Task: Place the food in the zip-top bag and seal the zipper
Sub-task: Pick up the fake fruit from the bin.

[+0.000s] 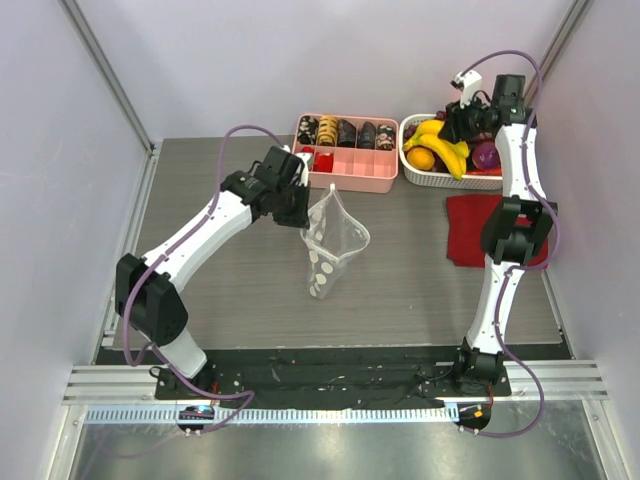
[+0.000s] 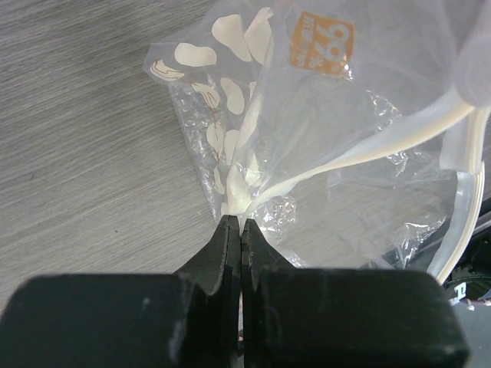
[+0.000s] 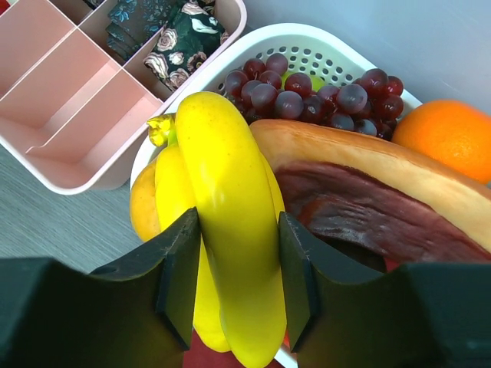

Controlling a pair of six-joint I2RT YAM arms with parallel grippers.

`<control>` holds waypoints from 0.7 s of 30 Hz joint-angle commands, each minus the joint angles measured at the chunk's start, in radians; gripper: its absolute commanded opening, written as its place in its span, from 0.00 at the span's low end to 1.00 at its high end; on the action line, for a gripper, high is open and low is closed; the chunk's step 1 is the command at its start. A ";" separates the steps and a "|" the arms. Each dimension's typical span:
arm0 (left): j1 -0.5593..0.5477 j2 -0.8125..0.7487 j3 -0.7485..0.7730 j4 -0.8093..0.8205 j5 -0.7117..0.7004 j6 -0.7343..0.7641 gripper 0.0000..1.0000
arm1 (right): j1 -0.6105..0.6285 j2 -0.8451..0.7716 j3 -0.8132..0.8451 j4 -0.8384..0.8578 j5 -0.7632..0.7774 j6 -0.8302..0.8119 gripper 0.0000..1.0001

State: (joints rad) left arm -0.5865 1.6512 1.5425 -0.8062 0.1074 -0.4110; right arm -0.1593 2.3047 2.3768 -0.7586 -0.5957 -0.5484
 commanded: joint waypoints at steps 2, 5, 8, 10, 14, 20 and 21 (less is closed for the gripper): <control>0.007 0.007 0.034 -0.014 0.014 0.000 0.00 | -0.014 -0.030 0.009 0.038 -0.039 -0.009 0.21; 0.007 0.002 0.034 -0.014 0.014 0.001 0.00 | -0.022 -0.044 0.009 0.054 -0.053 0.020 0.05; 0.008 0.001 0.028 -0.014 0.015 0.001 0.00 | -0.032 -0.067 0.012 0.071 -0.094 0.065 0.01; 0.008 -0.004 0.024 -0.014 0.015 0.005 0.00 | -0.034 -0.091 0.004 0.079 -0.125 0.090 0.01; 0.013 -0.017 0.004 -0.011 0.015 0.000 0.00 | -0.036 -0.146 -0.024 0.108 -0.177 0.159 0.01; 0.019 -0.037 -0.018 0.001 0.028 -0.006 0.00 | -0.040 -0.255 -0.051 0.177 -0.220 0.341 0.01; 0.019 -0.041 -0.018 0.004 0.038 -0.003 0.00 | -0.040 -0.269 -0.054 0.185 -0.220 0.369 0.01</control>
State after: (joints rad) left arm -0.5747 1.6592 1.5330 -0.8062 0.1146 -0.4122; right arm -0.1993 2.2059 2.3108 -0.6872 -0.7467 -0.3317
